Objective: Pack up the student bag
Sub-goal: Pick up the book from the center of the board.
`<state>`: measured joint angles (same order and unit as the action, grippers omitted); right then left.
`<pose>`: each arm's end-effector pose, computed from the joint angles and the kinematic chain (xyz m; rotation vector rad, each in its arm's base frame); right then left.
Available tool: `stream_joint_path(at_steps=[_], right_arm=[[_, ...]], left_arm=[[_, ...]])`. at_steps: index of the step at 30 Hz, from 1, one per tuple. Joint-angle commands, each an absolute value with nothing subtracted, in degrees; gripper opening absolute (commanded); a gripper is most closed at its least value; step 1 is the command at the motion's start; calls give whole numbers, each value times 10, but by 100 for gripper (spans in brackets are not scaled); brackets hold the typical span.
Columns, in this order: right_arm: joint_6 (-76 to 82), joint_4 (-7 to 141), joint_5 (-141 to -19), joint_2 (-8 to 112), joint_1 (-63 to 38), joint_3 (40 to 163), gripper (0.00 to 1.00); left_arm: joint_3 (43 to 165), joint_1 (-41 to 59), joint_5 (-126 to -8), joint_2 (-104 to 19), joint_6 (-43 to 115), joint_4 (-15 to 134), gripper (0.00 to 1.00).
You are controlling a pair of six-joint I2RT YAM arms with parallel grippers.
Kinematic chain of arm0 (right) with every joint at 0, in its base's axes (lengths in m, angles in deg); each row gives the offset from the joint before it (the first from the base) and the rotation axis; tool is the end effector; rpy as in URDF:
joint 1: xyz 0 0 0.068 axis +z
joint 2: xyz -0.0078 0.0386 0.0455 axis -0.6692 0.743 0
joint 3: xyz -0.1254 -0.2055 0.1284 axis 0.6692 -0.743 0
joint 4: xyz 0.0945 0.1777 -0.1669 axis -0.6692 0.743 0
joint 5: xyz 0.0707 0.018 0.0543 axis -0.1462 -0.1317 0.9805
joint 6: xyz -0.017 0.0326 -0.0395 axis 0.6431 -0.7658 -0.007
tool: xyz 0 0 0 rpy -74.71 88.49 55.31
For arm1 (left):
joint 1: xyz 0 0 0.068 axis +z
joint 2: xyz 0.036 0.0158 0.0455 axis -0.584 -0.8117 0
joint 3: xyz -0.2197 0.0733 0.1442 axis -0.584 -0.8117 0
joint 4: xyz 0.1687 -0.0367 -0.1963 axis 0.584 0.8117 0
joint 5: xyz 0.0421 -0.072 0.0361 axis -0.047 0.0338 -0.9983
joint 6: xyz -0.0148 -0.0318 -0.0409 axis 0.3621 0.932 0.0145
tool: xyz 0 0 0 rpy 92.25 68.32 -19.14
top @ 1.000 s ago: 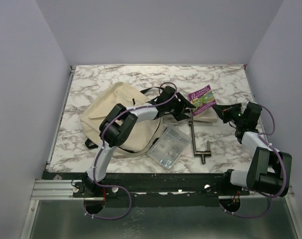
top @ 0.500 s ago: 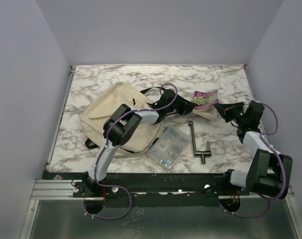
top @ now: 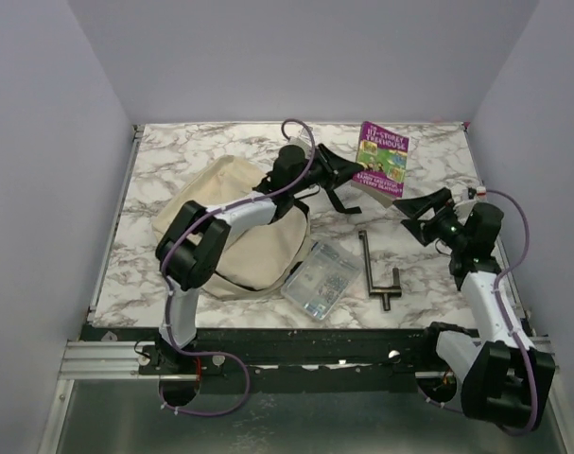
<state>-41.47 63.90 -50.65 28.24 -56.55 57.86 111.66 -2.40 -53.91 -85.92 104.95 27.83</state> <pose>0.2171 -0.0340 0.2443 0.7072 1.9087 1.0523 0.3715 -0.3084 0.2262 -0.3939 2.0004 -1.7648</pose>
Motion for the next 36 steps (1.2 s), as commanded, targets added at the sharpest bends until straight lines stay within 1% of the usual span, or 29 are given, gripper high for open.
stream_joint_path(at_steps=[1, 2, 5, 7, 14, 17, 20, 24, 27, 32, 36], right_arm=[[-639, 403, -448, 230, -479, 482, 99], [-661, 378, -470, 216, -448, 480, 100], [-683, 365, -562, 183, -356, 500, 100], [-703, 326, -603, 177, -322, 502, 100], [-670, 279, -664, 222, -259, 553, 100], [-641, 308, -717, 206, -236, 567, 100], [-657, 355, -770, 199, -232, 580, 100], [-666, 400, -777, 225, -231, 620, 100], [-678, 392, -788, 234, -230, 628, 100], [-704, 440, -792, 263, -230, 667, 100], [-718, 409, -793, 279, -227, 677, 100]], left_arm=[[1082, -19, -509, -718, 1025, 150, 0], [1069, -18, -505, -711, 1050, 127, 0], [1038, -15, -495, -699, 1126, 67, 0], [1023, -17, -504, -687, 1144, 49, 0], [1013, -19, -517, -656, 1152, 46, 0], [1000, -14, -535, -646, 1149, 43, 0], [1004, -9, -536, -641, 1137, 41, 0], [1001, -5, -549, -629, 1124, 40, 0], [992, -2, -563, -621, 1131, 31, 0], [985, 0, -564, -607, 1115, 29, 0], [980, -2, -553, -607, 1112, 30, 0]])
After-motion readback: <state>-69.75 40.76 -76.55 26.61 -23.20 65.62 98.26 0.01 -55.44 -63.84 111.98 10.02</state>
